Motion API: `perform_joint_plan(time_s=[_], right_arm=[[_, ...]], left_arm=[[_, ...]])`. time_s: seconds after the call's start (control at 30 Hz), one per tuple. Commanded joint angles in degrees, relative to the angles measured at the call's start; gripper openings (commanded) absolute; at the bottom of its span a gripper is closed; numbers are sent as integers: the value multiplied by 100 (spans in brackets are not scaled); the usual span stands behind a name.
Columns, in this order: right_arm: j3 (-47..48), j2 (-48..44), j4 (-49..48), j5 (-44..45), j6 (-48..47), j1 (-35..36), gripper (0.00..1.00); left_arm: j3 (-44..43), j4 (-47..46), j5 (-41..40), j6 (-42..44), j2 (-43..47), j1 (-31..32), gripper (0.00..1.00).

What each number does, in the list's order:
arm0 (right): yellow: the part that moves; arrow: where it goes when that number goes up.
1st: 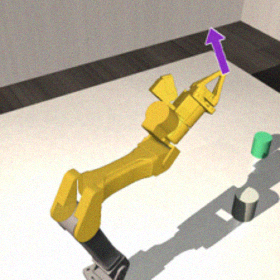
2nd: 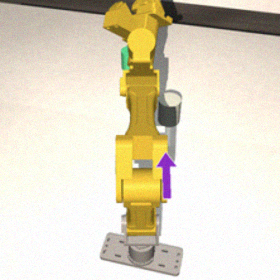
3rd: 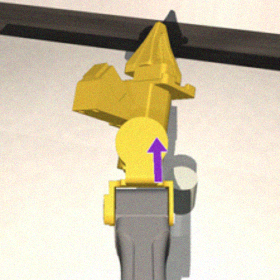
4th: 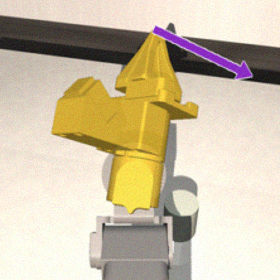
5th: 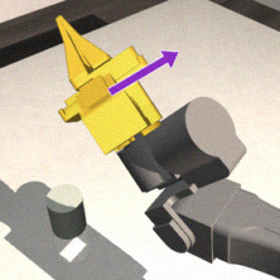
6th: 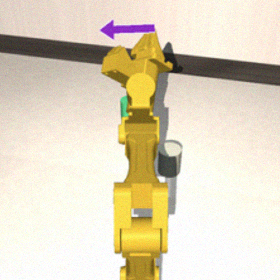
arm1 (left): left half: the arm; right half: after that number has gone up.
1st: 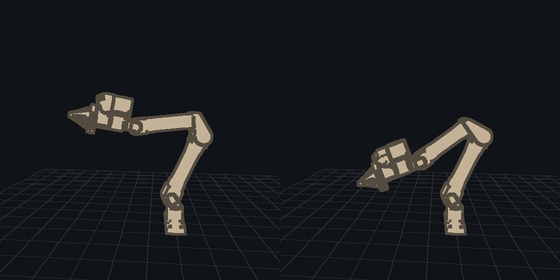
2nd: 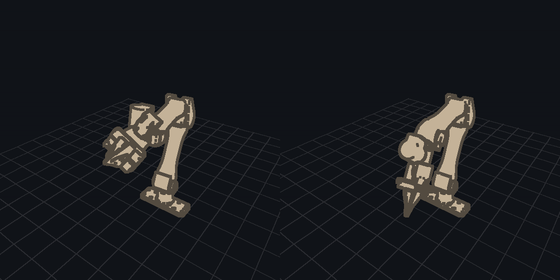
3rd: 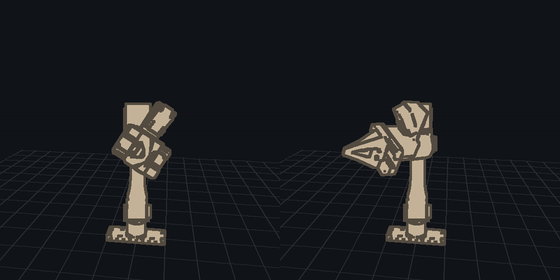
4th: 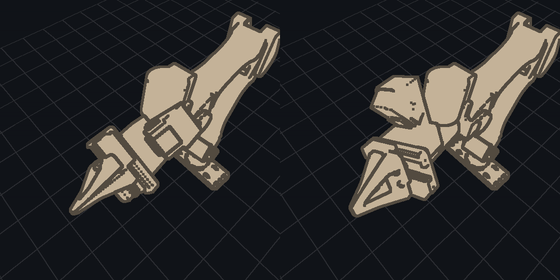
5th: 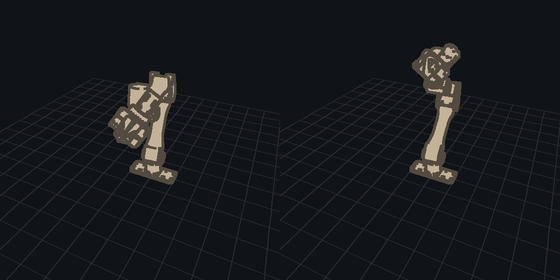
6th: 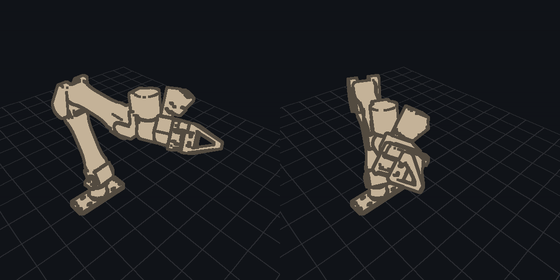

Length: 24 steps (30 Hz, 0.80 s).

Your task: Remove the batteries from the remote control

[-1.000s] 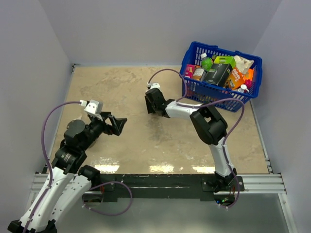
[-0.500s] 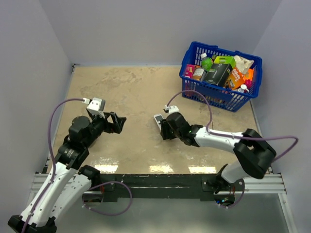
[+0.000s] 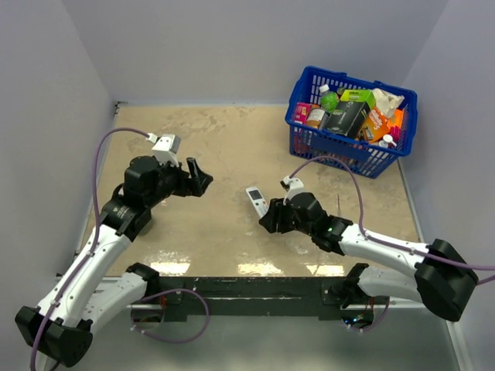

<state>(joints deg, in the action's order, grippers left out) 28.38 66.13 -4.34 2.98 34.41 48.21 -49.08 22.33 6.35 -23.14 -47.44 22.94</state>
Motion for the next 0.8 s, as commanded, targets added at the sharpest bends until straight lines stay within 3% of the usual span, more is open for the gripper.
perform_joint_plan(time_s=[0.0, 0.3, 0.77], right_arm=[[-8, -512, -743, -280, 145, -4, 29], [-333, -988, -1473, -939, -40, -4, 29], [-693, -1190, -2308, -1467, 294, 5, 28]], left_arm=[[-278, -272, 770, -472, -344, 9, 86], [21, -1072, 1552, -1245, -758, 9, 86], [505, -1951, 1984, -2098, -1364, 35, 82]])
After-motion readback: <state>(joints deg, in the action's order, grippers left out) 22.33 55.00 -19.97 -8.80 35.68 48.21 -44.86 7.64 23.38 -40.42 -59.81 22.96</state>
